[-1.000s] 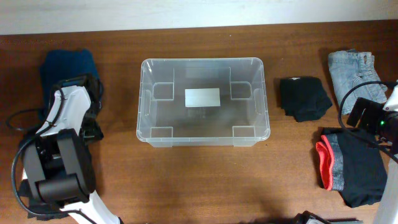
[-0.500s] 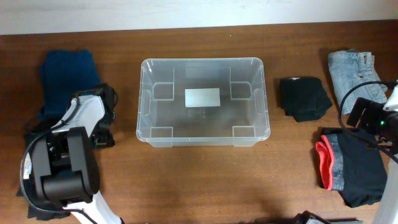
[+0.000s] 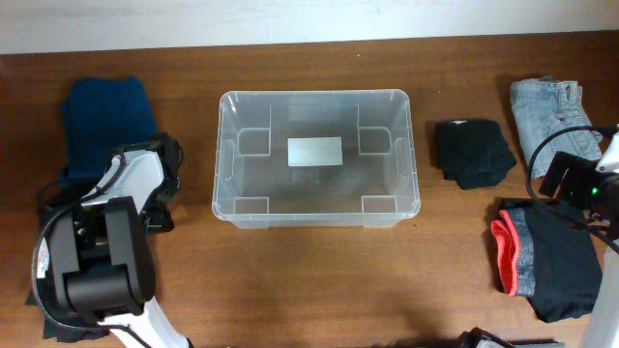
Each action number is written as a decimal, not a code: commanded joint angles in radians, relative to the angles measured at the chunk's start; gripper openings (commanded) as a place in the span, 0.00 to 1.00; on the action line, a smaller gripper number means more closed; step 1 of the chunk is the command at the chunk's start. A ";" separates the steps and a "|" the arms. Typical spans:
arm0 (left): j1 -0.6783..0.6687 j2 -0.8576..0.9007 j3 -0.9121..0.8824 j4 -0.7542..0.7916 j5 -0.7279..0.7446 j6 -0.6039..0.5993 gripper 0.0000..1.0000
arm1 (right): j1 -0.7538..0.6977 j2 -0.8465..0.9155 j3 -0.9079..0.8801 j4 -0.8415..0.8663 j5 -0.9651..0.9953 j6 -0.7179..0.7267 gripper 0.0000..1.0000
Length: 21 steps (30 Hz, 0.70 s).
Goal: Pack container
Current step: 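Grasp the black trousers with the left gripper and lift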
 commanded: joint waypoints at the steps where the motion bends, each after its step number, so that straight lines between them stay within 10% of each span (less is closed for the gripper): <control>1: 0.006 0.013 -0.011 -0.001 -0.043 -0.023 0.98 | -0.003 -0.004 0.010 0.003 -0.002 0.009 0.98; 21: 0.086 0.013 -0.076 0.073 -0.043 -0.036 0.98 | -0.003 -0.004 0.010 0.003 -0.002 0.009 0.98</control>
